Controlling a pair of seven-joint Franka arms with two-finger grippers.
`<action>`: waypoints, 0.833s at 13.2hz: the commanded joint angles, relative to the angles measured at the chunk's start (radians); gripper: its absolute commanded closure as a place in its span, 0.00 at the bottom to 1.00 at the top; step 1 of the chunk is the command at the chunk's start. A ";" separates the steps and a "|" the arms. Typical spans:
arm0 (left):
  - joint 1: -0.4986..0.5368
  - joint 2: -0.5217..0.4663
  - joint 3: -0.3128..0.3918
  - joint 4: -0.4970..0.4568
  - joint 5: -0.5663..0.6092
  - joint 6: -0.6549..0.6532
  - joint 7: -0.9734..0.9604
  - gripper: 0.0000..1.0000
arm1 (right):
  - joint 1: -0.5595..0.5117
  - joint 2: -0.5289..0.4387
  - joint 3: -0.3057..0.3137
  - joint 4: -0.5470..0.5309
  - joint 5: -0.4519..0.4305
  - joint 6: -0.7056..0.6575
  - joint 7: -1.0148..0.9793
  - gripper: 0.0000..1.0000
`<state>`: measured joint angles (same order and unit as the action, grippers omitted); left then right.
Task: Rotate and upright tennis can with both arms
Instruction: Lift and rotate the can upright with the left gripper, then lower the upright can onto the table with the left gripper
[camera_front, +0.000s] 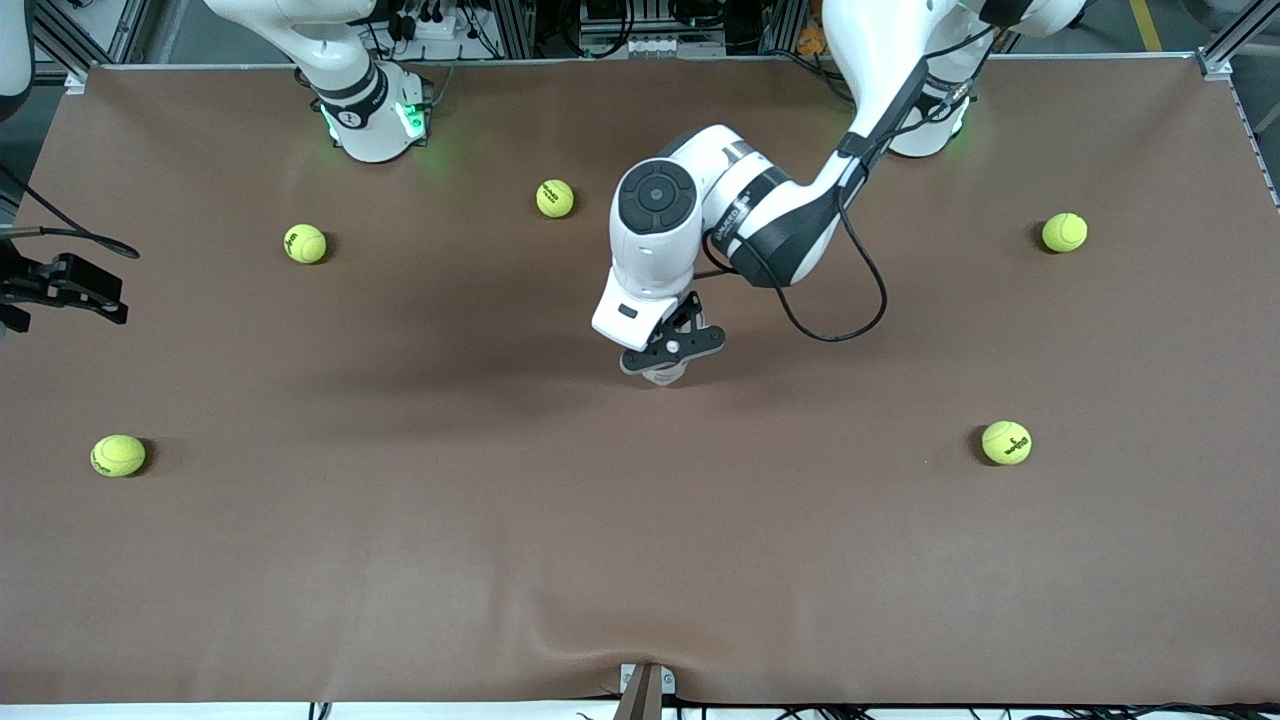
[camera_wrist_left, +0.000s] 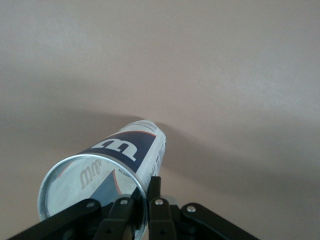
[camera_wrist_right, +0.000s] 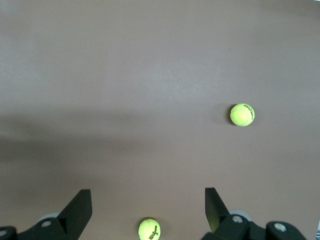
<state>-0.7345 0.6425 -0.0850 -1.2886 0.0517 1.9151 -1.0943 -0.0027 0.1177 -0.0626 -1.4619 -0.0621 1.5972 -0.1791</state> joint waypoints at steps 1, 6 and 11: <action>-0.141 0.026 0.132 0.034 0.019 -0.019 -0.030 1.00 | -0.007 0.002 0.003 0.011 0.001 0.000 -0.005 0.00; -0.148 0.028 0.139 0.043 0.016 -0.018 -0.032 1.00 | 0.003 0.005 0.004 0.011 0.004 0.001 -0.005 0.00; -0.149 0.029 0.140 0.041 0.016 0.005 -0.050 1.00 | 0.003 0.005 0.004 0.009 0.013 0.000 0.000 0.00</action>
<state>-0.8767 0.6596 0.0507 -1.2746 0.0517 1.9181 -1.1198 -0.0010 0.1177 -0.0588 -1.4619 -0.0595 1.5985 -0.1791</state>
